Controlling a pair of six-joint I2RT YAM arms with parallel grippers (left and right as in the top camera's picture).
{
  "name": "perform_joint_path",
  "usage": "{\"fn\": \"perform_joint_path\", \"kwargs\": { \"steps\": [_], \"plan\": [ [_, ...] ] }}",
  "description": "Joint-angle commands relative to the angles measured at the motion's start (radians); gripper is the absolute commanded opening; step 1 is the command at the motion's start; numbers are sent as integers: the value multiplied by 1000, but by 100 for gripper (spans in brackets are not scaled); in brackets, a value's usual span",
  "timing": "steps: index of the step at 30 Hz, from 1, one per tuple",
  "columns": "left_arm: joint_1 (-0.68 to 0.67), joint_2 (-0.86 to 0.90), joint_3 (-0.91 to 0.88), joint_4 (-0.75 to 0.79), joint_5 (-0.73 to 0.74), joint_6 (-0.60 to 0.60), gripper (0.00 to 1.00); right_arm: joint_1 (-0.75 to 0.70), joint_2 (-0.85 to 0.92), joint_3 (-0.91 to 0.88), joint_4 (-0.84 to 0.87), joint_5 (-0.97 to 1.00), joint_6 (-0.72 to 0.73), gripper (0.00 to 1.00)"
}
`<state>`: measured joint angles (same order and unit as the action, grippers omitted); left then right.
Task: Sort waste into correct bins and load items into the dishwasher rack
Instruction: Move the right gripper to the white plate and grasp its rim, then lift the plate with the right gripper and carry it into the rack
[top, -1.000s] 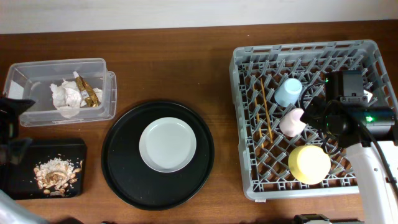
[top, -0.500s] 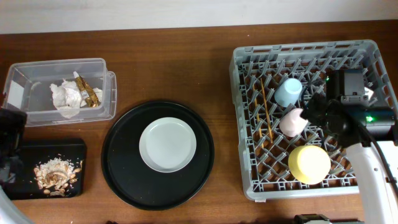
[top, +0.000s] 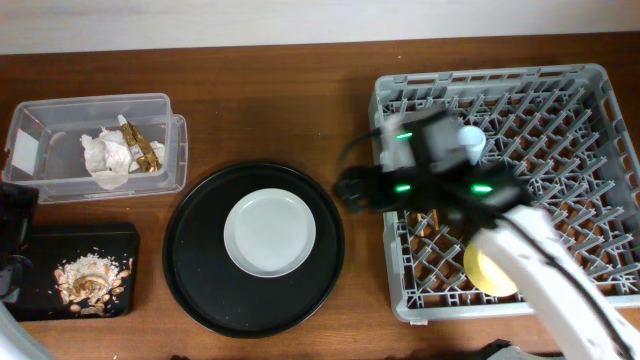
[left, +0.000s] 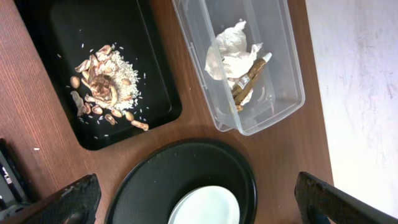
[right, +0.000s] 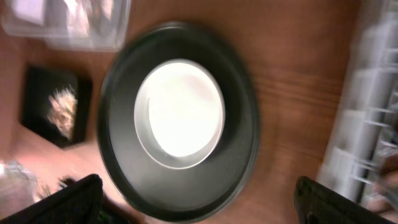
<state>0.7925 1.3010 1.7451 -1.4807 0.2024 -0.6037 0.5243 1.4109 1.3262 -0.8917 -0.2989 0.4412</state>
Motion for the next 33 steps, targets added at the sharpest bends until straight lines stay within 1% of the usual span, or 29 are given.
{"fn": "perform_joint_path", "kwargs": {
  "steps": [1, 3, 5, 6, 9, 11, 13, 15, 16, 17, 18, 23, 26, 27, 28, 30, 31, 33],
  "plan": [
    [-4, 2, 0, -2, -13, -10, 99, 159, 169, 5, 62, 129, -14, 98],
    [-4, 2, 0, -2, -13, -10, 99, 218, 283, 5, 115, 175, -13, 99],
    [-4, 2, 0, -2, -13, -10, 99, 242, 363, 5, 149, 202, 43, 100],
    [-4, 2, 0, -2, -13, -10, 99, 248, 401, 5, 156, 226, 88, 93],
    [-4, 2, 0, -2, -13, -10, 99, 245, 473, 5, 151, 275, 117, 89],
    [-4, 2, 0, -2, -13, -10, 99, 241, 494, 5, 153, 274, 118, 85],
    [-4, 2, 0, -2, -13, -10, 99, 241, 508, 5, 161, 275, 118, 76],
    [-4, 2, 0, -2, -13, -10, 99, 241, 517, 5, 171, 274, 126, 64],
    [-4, 2, 0, -2, -13, -10, 99, 242, 522, 5, 175, 274, 141, 61],
    [-4, 2, 0, -2, -13, -10, 99, 243, 534, 5, 188, 274, 183, 47],
    [-4, 2, 0, -2, -13, -10, 99, 245, 544, 5, 197, 274, 195, 44],
    [-4, 2, 0, -2, -13, -10, 99, 257, 597, 5, 216, 274, 218, 44],
    [-4, 2, 0, -2, -13, -10, 99, 256, 610, 5, 216, 278, 226, 42],
    [-4, 2, 0, -2, -13, -10, 99, 256, 610, 5, 216, 277, 226, 37],
    [-4, 2, 0, -2, -13, -10, 99, 256, 610, 5, 216, 277, 226, 27],
    [-4, 2, 0, -2, -13, -10, 99, 256, 610, 6, 215, 268, 226, 11],
    [-4, 2, 0, -2, -13, -10, 99, 256, 607, 6, 215, 256, 226, 6],
    [-5, 2, 0, -2, -13, -10, 99, 253, 595, 14, 210, 248, 226, 4]
  ]
}}
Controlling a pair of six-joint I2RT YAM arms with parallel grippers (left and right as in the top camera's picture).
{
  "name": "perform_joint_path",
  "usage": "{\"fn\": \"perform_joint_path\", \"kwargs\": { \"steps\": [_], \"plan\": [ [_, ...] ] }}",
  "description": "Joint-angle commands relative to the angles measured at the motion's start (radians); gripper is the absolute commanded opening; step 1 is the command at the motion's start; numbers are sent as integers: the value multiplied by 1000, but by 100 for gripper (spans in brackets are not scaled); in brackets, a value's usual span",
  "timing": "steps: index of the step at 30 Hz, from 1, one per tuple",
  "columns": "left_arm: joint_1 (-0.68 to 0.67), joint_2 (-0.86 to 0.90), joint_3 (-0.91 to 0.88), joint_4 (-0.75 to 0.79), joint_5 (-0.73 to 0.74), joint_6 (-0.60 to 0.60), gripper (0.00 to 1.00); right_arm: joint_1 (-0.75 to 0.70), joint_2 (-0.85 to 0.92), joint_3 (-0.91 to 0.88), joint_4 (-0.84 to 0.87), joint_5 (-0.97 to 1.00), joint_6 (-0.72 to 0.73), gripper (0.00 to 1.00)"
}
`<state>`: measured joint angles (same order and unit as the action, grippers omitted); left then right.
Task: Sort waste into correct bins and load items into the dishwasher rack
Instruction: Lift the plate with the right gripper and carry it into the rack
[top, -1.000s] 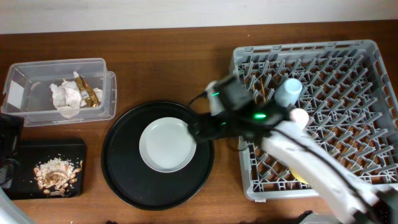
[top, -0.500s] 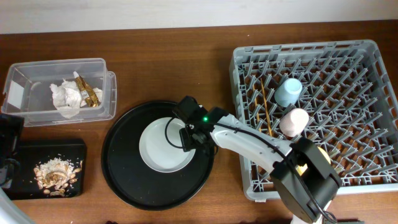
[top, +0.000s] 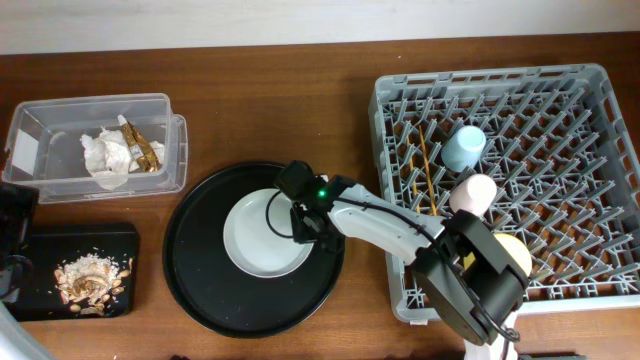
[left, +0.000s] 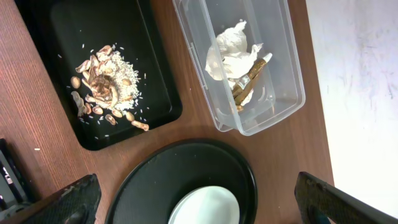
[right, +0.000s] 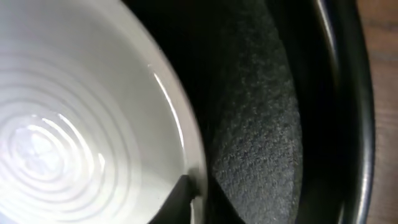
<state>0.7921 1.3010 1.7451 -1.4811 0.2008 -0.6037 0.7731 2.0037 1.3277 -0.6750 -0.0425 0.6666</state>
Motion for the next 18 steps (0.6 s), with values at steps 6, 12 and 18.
{"fn": "perform_joint_path", "kwargs": {
  "steps": [6, 12, 18],
  "plan": [
    [-4, 2, 0, -1, -11, -10, 99, -55, -86, 131, -165, 52, 0, 4],
    [-4, 2, 0, -1, -11, -10, 99, -186, -246, 329, -420, 310, -4, 4],
    [-4, 2, 0, -1, -11, -10, 99, -346, -363, 386, -577, 646, -3, 4]
  ]
}}
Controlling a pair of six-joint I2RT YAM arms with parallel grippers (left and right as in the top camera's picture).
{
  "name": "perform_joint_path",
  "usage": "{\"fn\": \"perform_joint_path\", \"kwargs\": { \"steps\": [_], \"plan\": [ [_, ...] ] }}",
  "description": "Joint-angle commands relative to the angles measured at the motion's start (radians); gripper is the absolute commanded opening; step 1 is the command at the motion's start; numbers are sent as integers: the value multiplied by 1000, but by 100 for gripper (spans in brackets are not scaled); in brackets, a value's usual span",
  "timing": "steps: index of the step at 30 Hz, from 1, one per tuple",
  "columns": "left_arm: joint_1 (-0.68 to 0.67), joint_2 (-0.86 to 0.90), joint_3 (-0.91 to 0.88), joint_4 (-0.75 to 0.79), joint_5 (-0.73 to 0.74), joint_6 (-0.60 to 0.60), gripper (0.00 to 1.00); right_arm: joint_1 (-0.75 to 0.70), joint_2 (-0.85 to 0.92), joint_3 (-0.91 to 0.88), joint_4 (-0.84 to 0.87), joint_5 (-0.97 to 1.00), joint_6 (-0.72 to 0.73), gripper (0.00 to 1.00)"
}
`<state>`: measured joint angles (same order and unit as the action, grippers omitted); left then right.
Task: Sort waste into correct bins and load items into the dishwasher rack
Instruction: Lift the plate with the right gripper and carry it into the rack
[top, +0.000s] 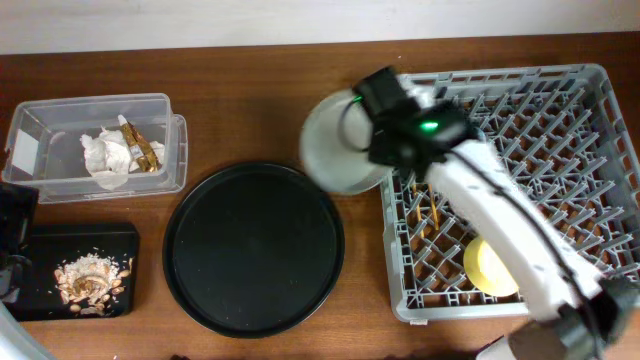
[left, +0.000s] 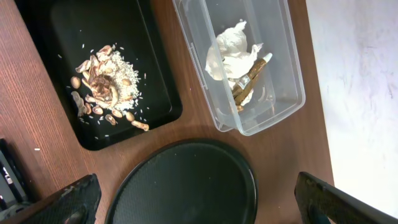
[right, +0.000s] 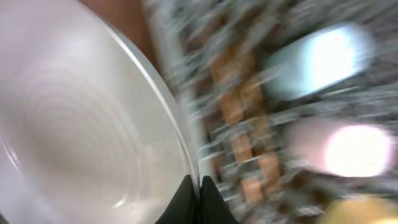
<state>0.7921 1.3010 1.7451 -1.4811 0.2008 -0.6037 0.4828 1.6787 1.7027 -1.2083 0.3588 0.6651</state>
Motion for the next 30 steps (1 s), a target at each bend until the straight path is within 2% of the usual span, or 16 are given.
{"fn": "perform_joint_path", "kwargs": {
  "steps": [1, 11, 19, 26, 30],
  "plan": [
    [-4, 2, 0, -1, -11, -10, 99, -77, -40, 11, -66, 292, -2, 4],
    [-4, 2, 0, -1, -11, -10, 99, -119, 51, -12, -43, 627, -2, 4],
    [-4, 2, 0, -1, -11, -10, 99, -97, 161, -12, -43, 584, -2, 4],
    [-4, 2, 0, -1, -11, -10, 99, -81, 167, -12, -19, 584, -2, 4],
    [-4, 2, 0, -1, -11, -10, 99, -57, 167, -7, -14, 570, -2, 11]
  ]
}}
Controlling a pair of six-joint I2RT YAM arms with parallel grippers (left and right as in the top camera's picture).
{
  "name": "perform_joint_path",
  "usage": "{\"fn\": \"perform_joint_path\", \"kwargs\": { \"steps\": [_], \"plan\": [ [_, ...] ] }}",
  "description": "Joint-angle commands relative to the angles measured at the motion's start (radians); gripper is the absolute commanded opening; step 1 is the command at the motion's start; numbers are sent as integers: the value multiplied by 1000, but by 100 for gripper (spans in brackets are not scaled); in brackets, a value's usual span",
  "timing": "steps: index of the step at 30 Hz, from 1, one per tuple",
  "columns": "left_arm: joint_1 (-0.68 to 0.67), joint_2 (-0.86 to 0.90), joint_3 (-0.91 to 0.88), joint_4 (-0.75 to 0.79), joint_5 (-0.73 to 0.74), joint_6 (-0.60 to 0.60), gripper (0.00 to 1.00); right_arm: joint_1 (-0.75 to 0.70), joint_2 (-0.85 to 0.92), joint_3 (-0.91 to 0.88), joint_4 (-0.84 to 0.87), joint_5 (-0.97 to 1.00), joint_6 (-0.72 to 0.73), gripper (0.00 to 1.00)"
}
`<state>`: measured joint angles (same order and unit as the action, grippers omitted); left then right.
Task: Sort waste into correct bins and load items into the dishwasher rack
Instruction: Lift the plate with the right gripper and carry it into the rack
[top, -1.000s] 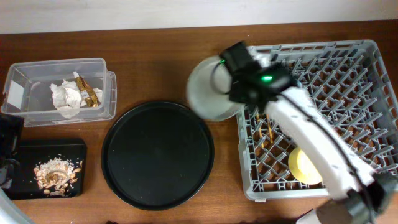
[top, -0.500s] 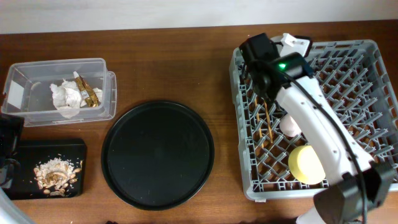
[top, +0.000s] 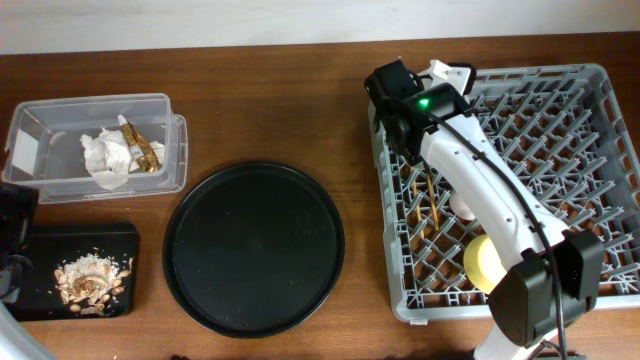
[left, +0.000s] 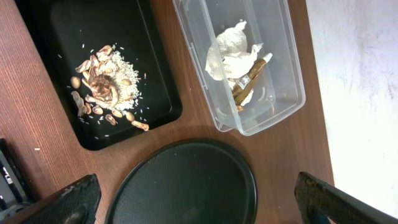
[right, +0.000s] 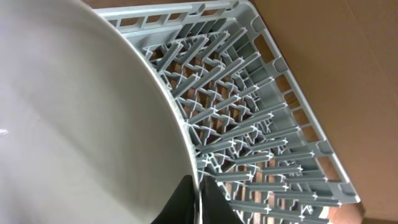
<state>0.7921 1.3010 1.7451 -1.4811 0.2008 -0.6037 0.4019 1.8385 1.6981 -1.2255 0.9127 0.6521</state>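
Note:
My right gripper (right: 199, 200) is shut on the rim of a white plate (right: 81, 118), which fills the left of the right wrist view. Beyond the plate lies the grey dishwasher rack (right: 249, 118). From overhead, the right arm (top: 440, 125) reaches over the rack's (top: 590, 150) near-left corner, and the plate shows edge-on as a white sliver (top: 452, 70). The round black tray (top: 253, 248) is bare. My left gripper (left: 199, 205) hangs open high above the tray (left: 186, 183), holding nothing.
A clear bin (top: 95, 145) at the far left holds crumpled tissue and a brown wrapper. A black rectangular tray (top: 80, 272) below it holds food scraps. In the rack lie a yellow item (top: 483, 262) and wooden chopsticks (top: 425, 195).
The right gripper has moved with the plate from beside the rack's left edge to over its far-left corner. The plate now stands on edge. The left arm has not moved.
The plate first lay on the round black tray while my right arm was over the rack. Then the right gripper was down at the plate's rim. Then it held the plate beside the rack, leaving the tray bare. Now the plate is on edge over the rack.

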Motion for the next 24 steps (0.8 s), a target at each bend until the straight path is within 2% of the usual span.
{"fn": "perform_joint_path", "kwargs": {
  "steps": [1, 6, 7, 8, 10, 11, 12, 13, 14, 16, 17, 19, 24],
  "plan": [
    [-4, 2, 0, -1, -11, -10, 99, 30, 7, 0, 6, 14, 11, 14],
    [-4, 2, 0, -1, -11, -10, 99, 60, 6, 58, 6, -66, -55, 27],
    [-4, 2, 0, -1, -11, -10, 99, 62, 5, 82, 2, -93, -76, 37],
    [-4, 2, 0, -1, -11, -10, 99, 62, 4, 108, -12, -108, -76, 51],
    [-4, 2, 0, -1, -11, -10, 99, 55, 2, 157, -26, -154, -76, 68],
    [-4, 2, 0, -1, -11, -10, 99, 45, 1, 185, -29, -205, -81, 69],
    [-4, 2, 0, -1, -11, -10, 99, 31, 1, 205, -22, -278, -106, 66],
    [-4, 2, 0, -1, -11, -10, 99, 15, 1, 217, -11, -355, -133, 51],
    [-4, 2, 0, -1, -11, -10, 99, -6, 1, 219, 7, -452, -156, 30],
    [-4, 2, 0, -1, -11, -10, 99, -43, 3, 218, 23, -613, -174, 8],
    [-4, 2, 0, -1, -11, -10, 99, -61, 7, 216, 26, -682, -174, 4],
    [-4, 2, 0, -1, -11, -10, 99, -89, 21, 211, 32, -795, -175, 4],
    [-4, 2, 0, -1, -11, -10, 99, -87, 104, 196, 31, -835, -178, 4]
  ]
}}
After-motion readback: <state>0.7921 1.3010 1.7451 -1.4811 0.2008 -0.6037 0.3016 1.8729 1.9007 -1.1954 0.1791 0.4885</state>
